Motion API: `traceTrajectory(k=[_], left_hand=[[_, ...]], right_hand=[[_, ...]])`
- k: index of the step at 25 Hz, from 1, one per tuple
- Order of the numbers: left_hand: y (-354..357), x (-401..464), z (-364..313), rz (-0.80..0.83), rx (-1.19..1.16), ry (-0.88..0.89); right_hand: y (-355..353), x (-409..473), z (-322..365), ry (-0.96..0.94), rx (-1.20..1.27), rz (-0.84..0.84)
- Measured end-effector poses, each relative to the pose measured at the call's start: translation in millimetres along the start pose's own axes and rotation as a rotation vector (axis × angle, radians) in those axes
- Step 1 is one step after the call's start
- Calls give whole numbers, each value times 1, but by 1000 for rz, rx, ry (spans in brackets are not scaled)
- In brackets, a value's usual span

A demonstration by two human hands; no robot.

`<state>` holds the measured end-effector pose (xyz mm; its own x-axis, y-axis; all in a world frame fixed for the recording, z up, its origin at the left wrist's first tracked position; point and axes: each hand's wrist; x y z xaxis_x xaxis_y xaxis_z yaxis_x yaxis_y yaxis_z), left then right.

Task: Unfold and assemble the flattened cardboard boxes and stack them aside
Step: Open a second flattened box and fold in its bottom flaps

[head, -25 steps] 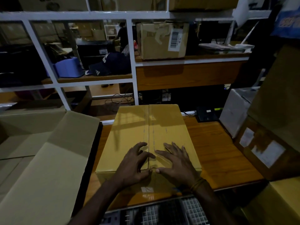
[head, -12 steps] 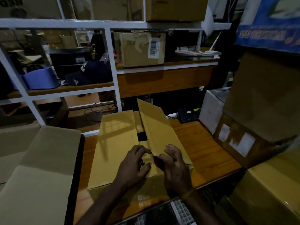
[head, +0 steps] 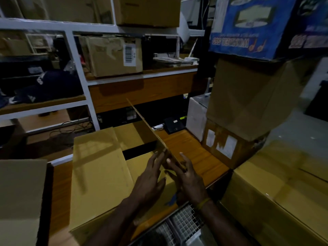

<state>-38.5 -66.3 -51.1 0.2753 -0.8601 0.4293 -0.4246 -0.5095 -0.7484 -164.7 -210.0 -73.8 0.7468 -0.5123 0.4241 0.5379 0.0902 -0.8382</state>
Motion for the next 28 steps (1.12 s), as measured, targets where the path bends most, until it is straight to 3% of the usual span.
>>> traceTrajectory(k=[7,10,14,20,23,28], left_hand=[[26,22,-9,130,156,-37],[33,23,-4,186,279,-97],[38,23,0,192,341,-44],[41,22,-1,76,383,-35],[42,22,-3,-12,389,-79],[42,23,-9,-18,436,-157]], right_hand=[[-11,5,-13,184,-245,-145],[-8,3,-20,232,-294,-150],[-3,0,-32,262,-322,-117],[8,-1,-50,281,-199,70],[15,-2,-54,311,-88,99],[17,3,-60,310,47,143]])
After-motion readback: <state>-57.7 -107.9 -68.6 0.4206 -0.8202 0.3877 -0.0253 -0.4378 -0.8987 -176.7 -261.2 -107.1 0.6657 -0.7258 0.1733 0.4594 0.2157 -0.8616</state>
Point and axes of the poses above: each hand's wrist, its own x-axis towards the middle knuckle, its own y-axis out of the palm, z = x × y, and after that the axes turned 10 degrees about y, right-handed
